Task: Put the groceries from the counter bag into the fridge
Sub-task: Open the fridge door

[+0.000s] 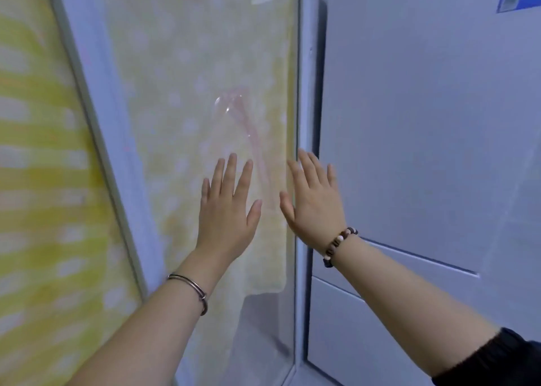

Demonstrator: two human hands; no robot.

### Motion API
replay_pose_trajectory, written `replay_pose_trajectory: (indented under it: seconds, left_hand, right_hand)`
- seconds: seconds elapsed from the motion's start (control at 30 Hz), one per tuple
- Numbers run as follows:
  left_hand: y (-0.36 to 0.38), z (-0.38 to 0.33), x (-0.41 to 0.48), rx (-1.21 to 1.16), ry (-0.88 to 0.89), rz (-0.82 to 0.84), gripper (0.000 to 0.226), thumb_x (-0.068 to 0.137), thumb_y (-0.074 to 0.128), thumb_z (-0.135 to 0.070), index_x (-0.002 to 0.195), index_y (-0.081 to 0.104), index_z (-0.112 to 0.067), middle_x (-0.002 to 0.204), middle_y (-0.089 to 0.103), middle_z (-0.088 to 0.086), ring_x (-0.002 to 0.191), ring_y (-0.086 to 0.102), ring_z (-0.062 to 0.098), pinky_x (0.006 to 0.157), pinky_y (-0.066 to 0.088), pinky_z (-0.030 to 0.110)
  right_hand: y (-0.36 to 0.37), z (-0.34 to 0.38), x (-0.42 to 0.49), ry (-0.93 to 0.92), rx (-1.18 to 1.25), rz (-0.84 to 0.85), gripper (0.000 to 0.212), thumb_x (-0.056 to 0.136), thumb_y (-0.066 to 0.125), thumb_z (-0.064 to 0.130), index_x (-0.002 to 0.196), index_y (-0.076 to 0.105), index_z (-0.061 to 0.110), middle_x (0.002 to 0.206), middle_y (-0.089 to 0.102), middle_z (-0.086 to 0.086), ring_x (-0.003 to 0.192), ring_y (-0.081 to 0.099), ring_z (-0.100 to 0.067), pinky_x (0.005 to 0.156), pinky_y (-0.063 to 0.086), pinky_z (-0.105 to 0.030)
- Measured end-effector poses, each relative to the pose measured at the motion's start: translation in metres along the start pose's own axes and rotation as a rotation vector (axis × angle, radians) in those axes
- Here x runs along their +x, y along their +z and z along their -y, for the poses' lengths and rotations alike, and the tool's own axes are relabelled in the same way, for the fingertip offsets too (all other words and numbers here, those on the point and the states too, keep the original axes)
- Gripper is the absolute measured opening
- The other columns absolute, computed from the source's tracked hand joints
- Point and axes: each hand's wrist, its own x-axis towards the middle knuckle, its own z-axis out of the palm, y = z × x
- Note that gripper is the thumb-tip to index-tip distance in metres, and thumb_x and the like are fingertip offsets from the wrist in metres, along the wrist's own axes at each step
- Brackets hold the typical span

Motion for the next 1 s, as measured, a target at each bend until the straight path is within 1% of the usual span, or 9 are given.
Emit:
replay_pose_trajectory:
  seconds: [0.2,0.33,0.43,0.5,0.57,0.67,0.8,0.93,1.0]
  left_hand:
    - [0.086,-0.069,0.072,-0.192,0.084,0.05,0.066,0.091,0.021,-0.047,0.151,0.009,-0.023,0.159,0.007,0.004,0.146,0.005,0.022,0.116,0.012,0.047]
    - [0.136,-0.095,0.124,-0.396,0.049,0.018,0.062,0.097,0.033,-0.039,0.151,0.007,-0.022,0.159,0.01,0.001,0.146,0.007,0.016,0.119,0.012,0.037]
    - [0.176,-0.102,0.153,-0.658,-0.105,0.091,0.059,0.099,0.042,-0.029,0.151,0.014,-0.022,0.156,0.019,-0.006,0.143,0.015,0.01,0.113,0.013,0.022]
    - [0.2,-0.102,0.168,-0.842,-0.221,0.188,0.054,0.099,0.043,-0.027,0.149,0.023,-0.022,0.153,0.029,-0.004,0.14,0.027,0.011,0.11,0.021,0.022]
    - [0.223,-0.103,0.183,-0.887,-0.266,0.252,0.049,0.099,0.044,-0.024,0.146,0.03,-0.021,0.148,0.038,0.0,0.135,0.036,0.012,0.105,0.027,0.021]
    - [0.251,-0.107,0.206,-0.893,-0.271,0.314,0.05,0.099,0.046,-0.025,0.146,0.03,-0.018,0.146,0.04,0.001,0.133,0.039,0.014,0.1,0.028,0.018]
    - [0.289,-0.106,0.243,-0.98,-0.334,0.358,0.063,0.096,0.052,-0.029,0.149,0.02,-0.02,0.152,0.031,0.001,0.138,0.032,0.015,0.105,0.028,0.024]
    - [0.323,-0.102,0.278,-0.972,-0.36,0.343,0.078,0.091,0.059,-0.036,0.151,0.013,-0.018,0.156,0.022,0.004,0.143,0.023,0.019,0.116,0.024,0.042]
    - [0.336,-0.103,0.291,-0.994,-0.36,0.35,0.083,0.087,0.064,-0.038,0.151,0.015,-0.018,0.155,0.026,0.004,0.141,0.028,0.02,0.114,0.028,0.044]
  right_hand:
    - [0.008,-0.12,0.015,0.062,-0.142,-0.025,0.057,0.087,0.034,0.038,0.133,0.046,0.007,0.143,0.042,-0.015,0.132,0.039,-0.032,0.106,0.03,-0.054]
    - [0.031,-0.184,0.044,0.058,-0.195,-0.02,0.056,0.085,0.037,0.037,0.132,0.046,0.007,0.143,0.042,-0.017,0.131,0.04,-0.034,0.105,0.031,-0.055]
    - [0.056,-0.223,0.064,0.002,-0.281,0.004,0.056,0.083,0.053,0.034,0.132,0.046,0.006,0.144,0.04,-0.018,0.133,0.038,-0.035,0.105,0.03,-0.056]
    - [0.072,-0.243,0.075,-0.025,-0.336,0.031,0.061,0.077,0.066,0.031,0.129,0.05,0.005,0.143,0.041,-0.019,0.132,0.04,-0.036,0.104,0.031,-0.057]
    - [0.089,-0.262,0.086,-0.02,-0.392,0.081,0.066,0.068,0.076,0.03,0.124,0.054,0.005,0.141,0.043,-0.021,0.131,0.041,-0.037,0.101,0.033,-0.059]
    - [0.109,-0.288,0.098,-0.01,-0.479,0.161,0.072,0.058,0.084,0.033,0.119,0.058,0.006,0.142,0.041,-0.022,0.131,0.04,-0.039,0.1,0.034,-0.06]
    - [0.127,-0.312,0.116,-0.033,-0.549,0.106,0.081,0.059,0.085,0.036,0.127,0.053,0.006,0.145,0.036,-0.023,0.134,0.034,-0.04,0.103,0.028,-0.061]
    - [0.141,-0.331,0.134,-0.017,-0.623,0.041,0.091,0.055,0.087,0.04,0.131,0.05,0.008,0.147,0.035,-0.021,0.136,0.032,-0.039,0.104,0.025,-0.063]
    - [0.149,-0.339,0.135,0.015,-0.647,0.049,0.096,0.049,0.089,0.042,0.131,0.05,0.009,0.147,0.034,-0.02,0.137,0.028,-0.037,0.103,0.026,-0.064]
